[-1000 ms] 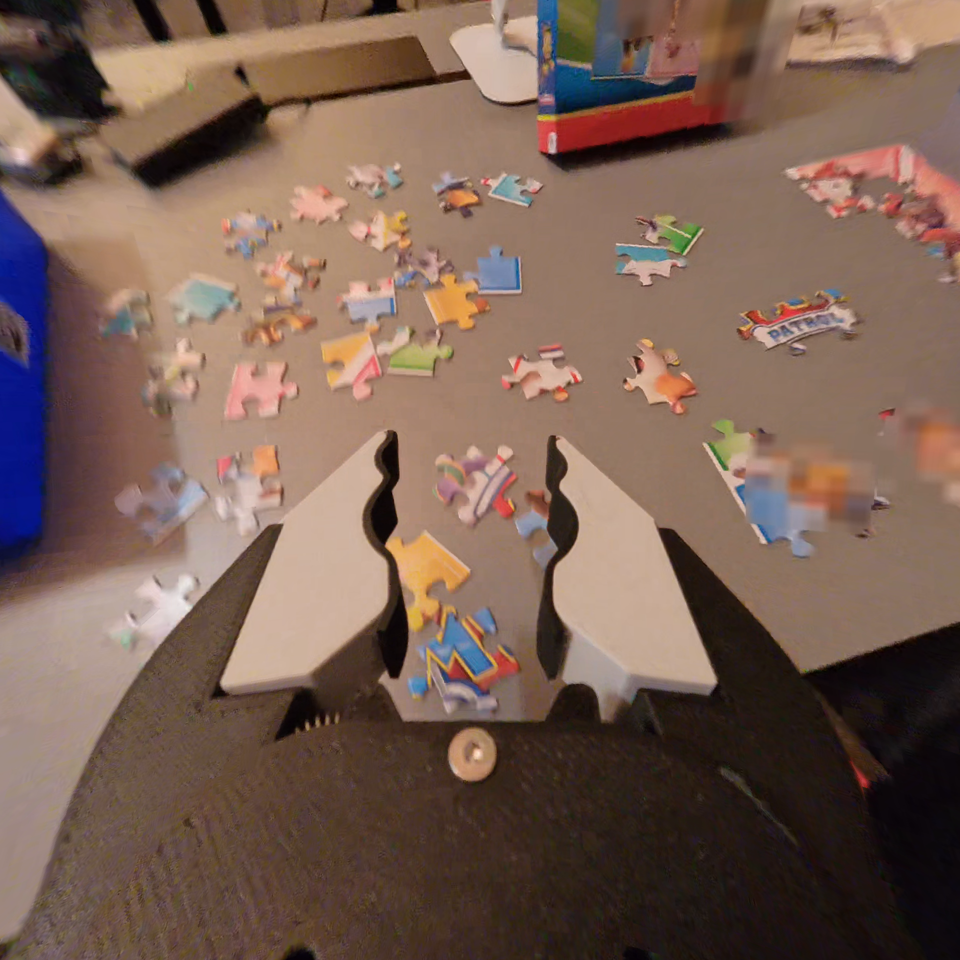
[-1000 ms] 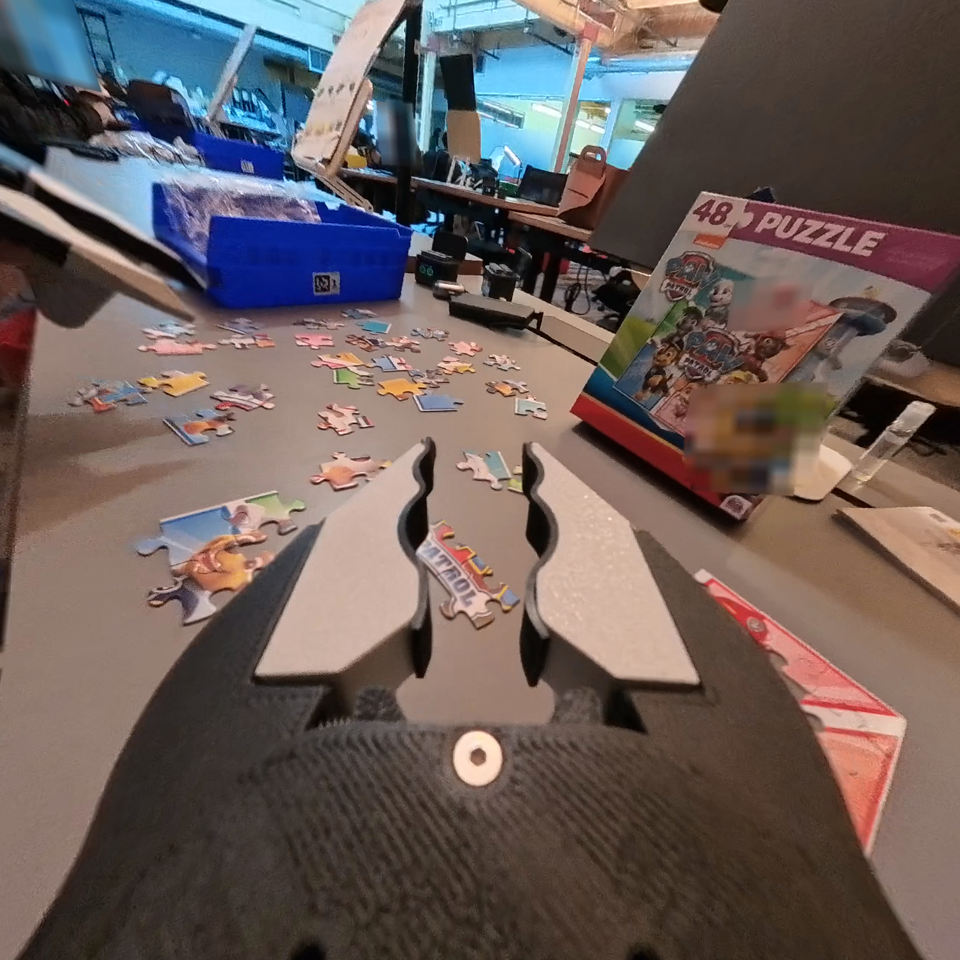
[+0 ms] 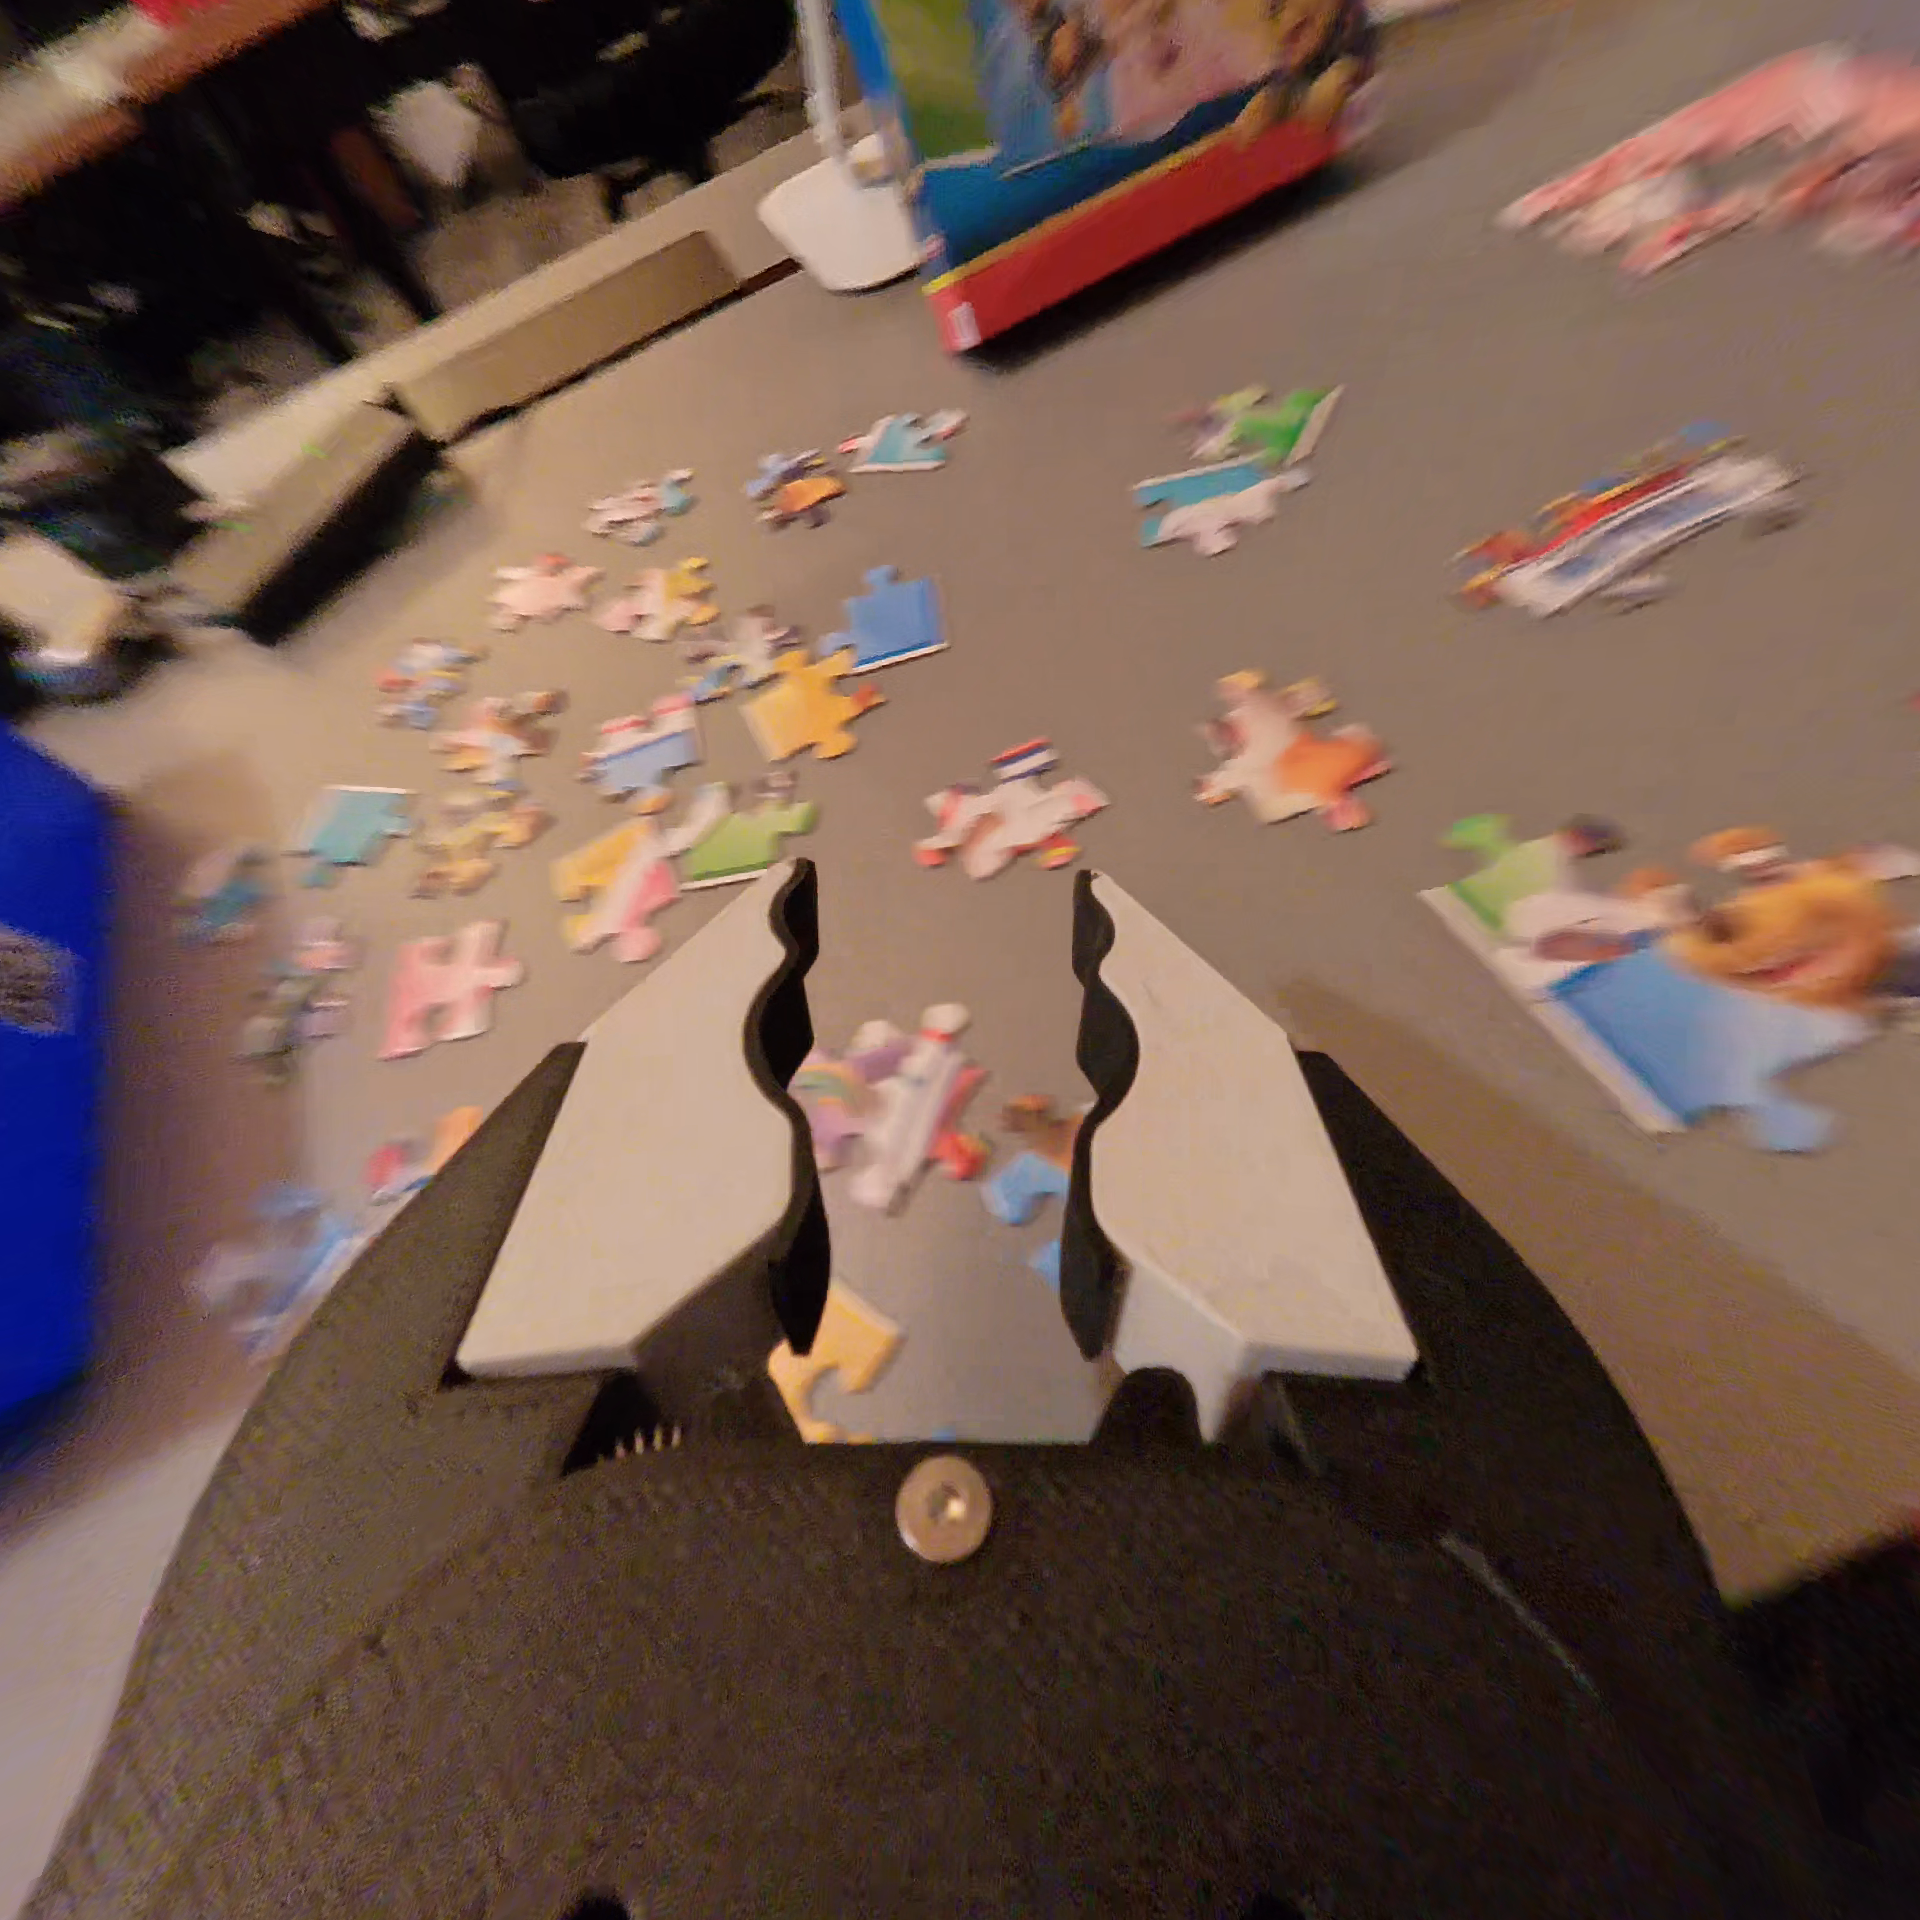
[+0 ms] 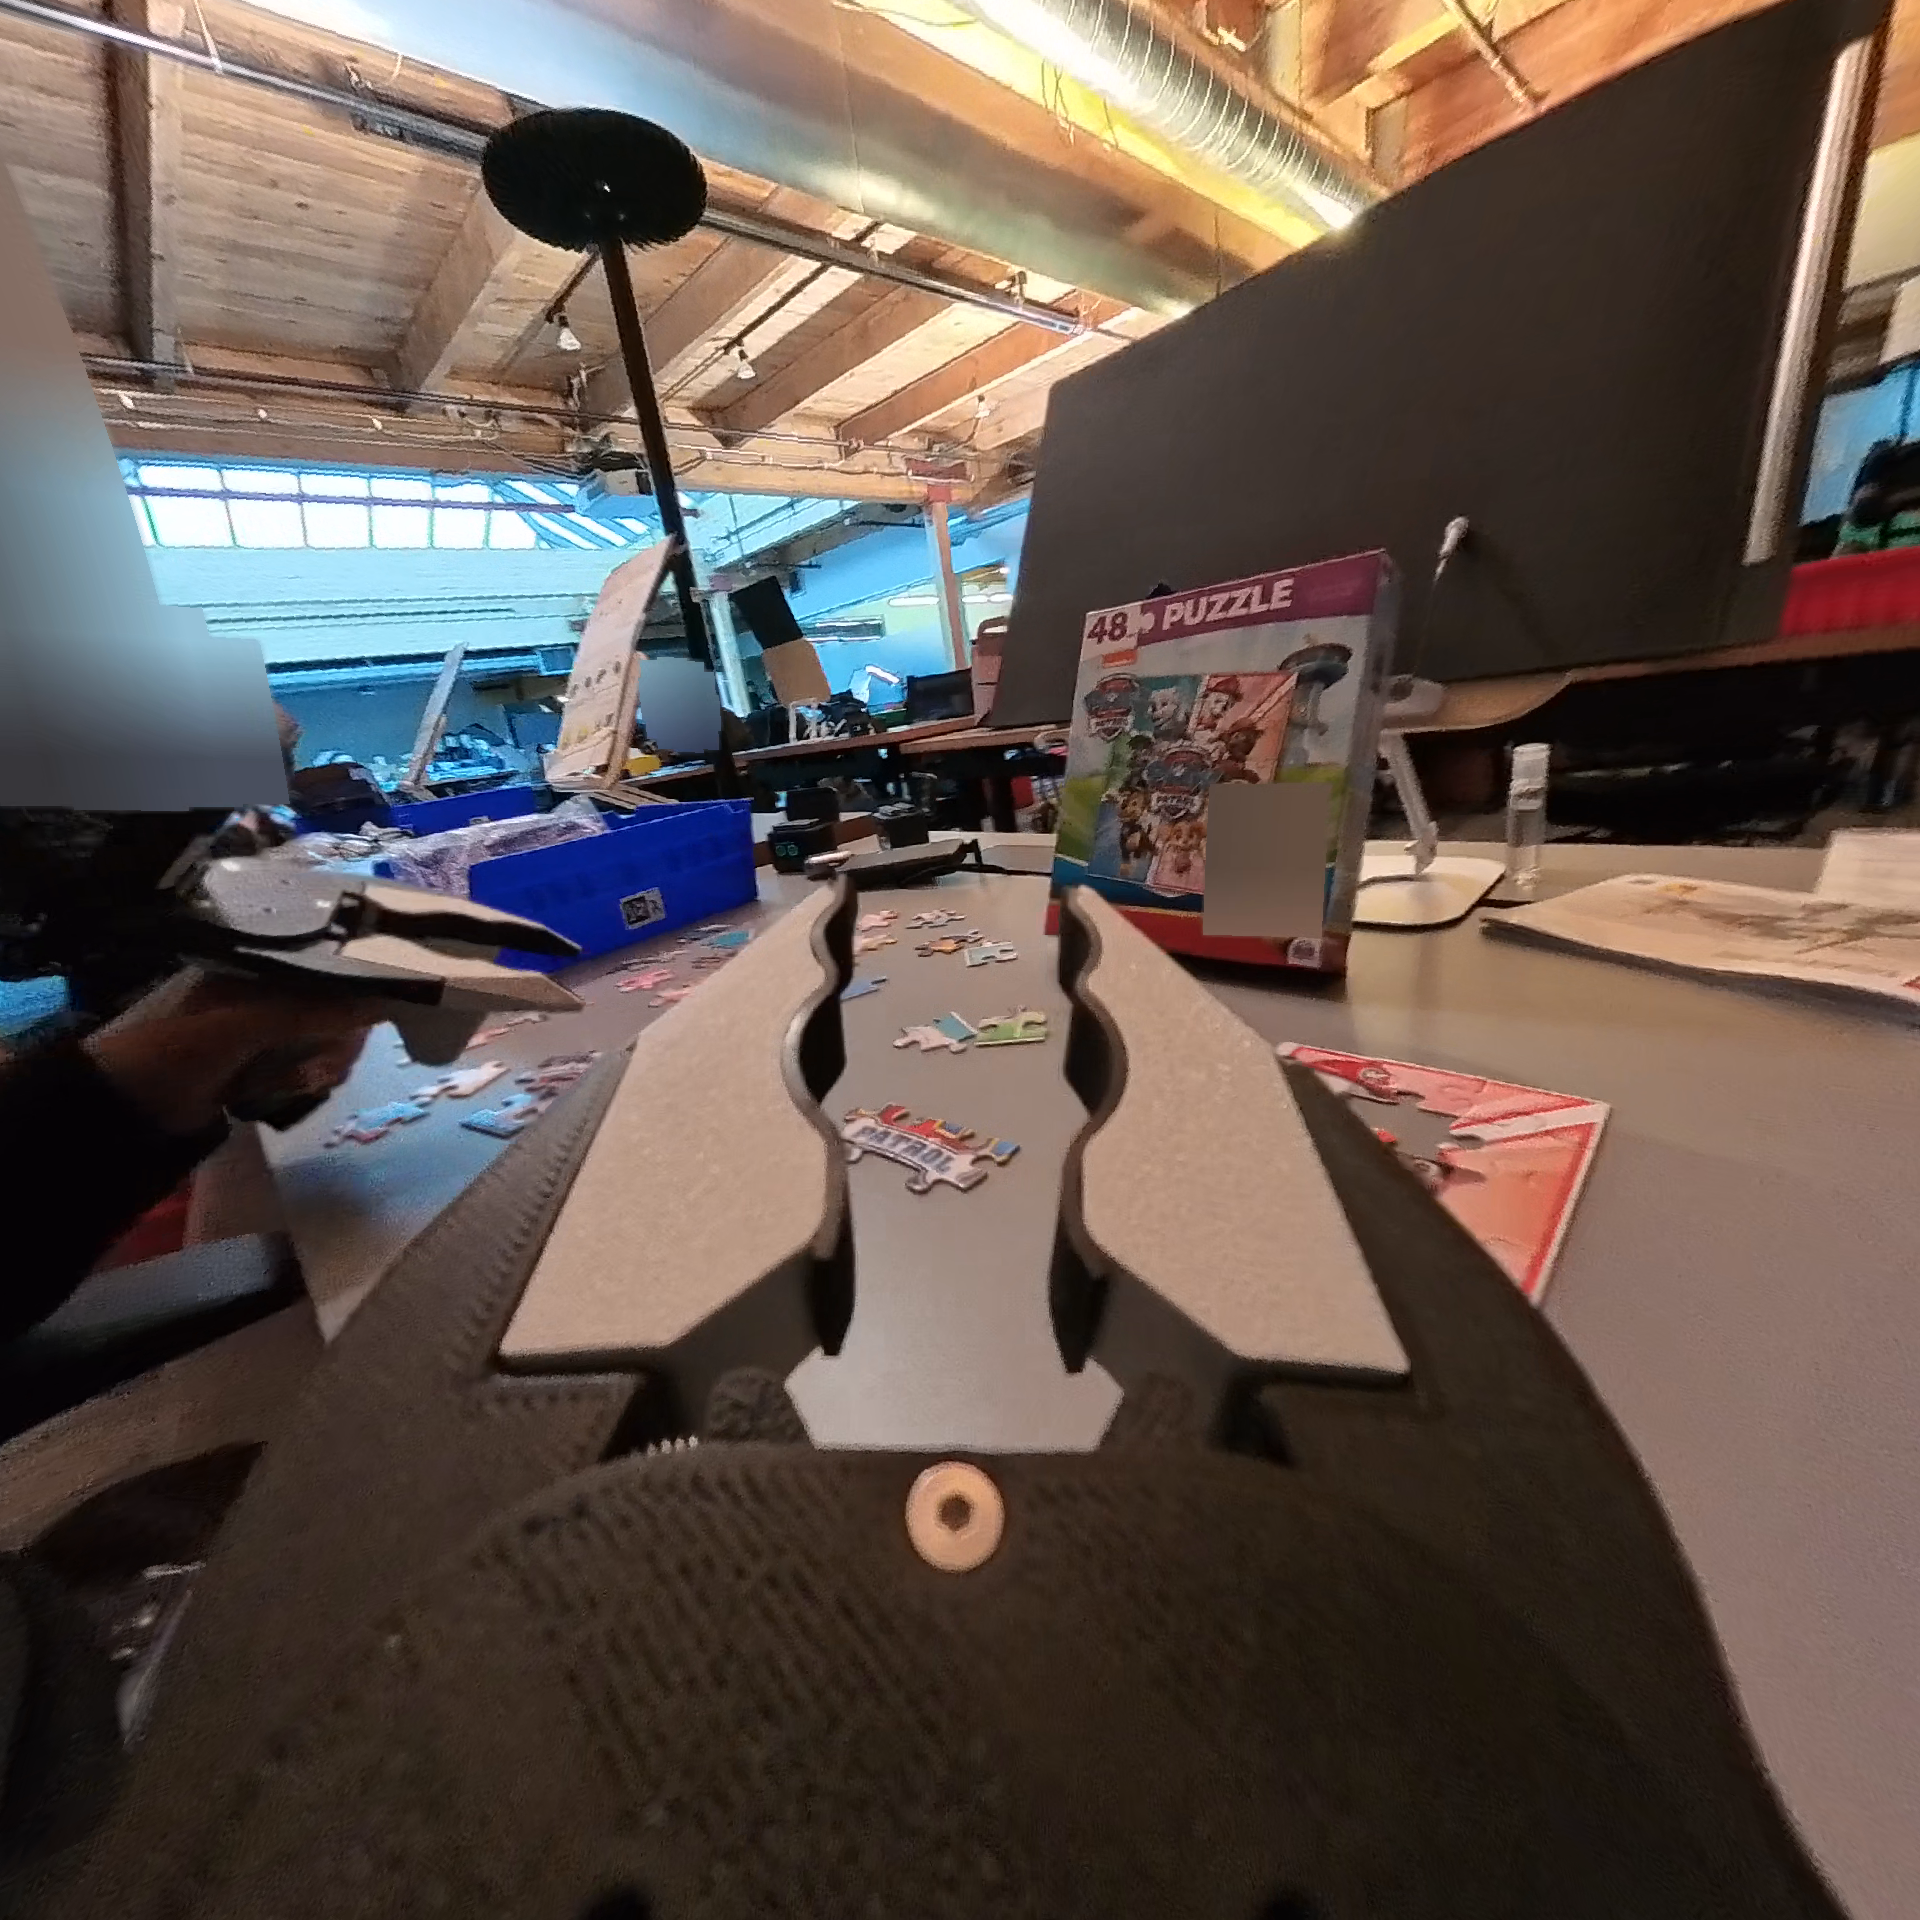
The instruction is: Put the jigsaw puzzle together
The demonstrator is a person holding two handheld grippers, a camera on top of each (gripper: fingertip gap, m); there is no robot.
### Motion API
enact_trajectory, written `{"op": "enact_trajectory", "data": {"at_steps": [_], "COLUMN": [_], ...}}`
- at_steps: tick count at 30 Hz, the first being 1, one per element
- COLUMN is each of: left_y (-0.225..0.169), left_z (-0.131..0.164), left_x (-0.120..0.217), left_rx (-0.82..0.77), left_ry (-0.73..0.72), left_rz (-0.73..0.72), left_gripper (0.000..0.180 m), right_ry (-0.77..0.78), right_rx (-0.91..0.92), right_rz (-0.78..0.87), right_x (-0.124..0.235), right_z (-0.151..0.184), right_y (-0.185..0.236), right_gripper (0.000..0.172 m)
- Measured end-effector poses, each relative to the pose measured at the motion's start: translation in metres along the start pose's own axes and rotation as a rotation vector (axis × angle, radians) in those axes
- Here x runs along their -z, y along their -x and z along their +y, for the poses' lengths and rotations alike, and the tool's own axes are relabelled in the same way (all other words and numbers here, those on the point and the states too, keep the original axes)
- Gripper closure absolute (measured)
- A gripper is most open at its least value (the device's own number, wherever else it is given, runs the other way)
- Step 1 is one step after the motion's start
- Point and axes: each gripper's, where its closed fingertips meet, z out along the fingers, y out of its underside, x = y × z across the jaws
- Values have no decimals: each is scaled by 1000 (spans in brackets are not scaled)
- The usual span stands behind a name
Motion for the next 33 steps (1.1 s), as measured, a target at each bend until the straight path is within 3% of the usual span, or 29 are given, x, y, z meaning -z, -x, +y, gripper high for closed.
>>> {"op": "enact_trajectory", "data": {"at_steps": [3, 8, 10, 14, 21, 33], "left_y": [38, 73, 79, 94, 98, 77], "left_z": [4, 0, -2, -5, 18, 58], "left_x": [1, 11, 16, 33, 39, 49], "left_rx": [37, 371, 430, 431, 389, 372], "left_ry": [10, -114, -176, -266, -177, 21], "left_rz": [-84, 4, 39, -26, -105, -108], "left_gripper": [134, 137, 143, 145, 143, 127], "right_ry": [3, 32, 79, 166, 283, 205], "right_rx": [47, 53, 43, 81, 117, -16], "right_rz": [23, 36, 32, 41, 70, 75], "right_x": [5, 2, -3, -12, -25, -23], "right_z": [1, 5, 11, 24, 42, 29], "right_y": [3, 2, 1, 2, -5, -21], "right_gripper": [134, 134, 131, 127, 124, 121]}}
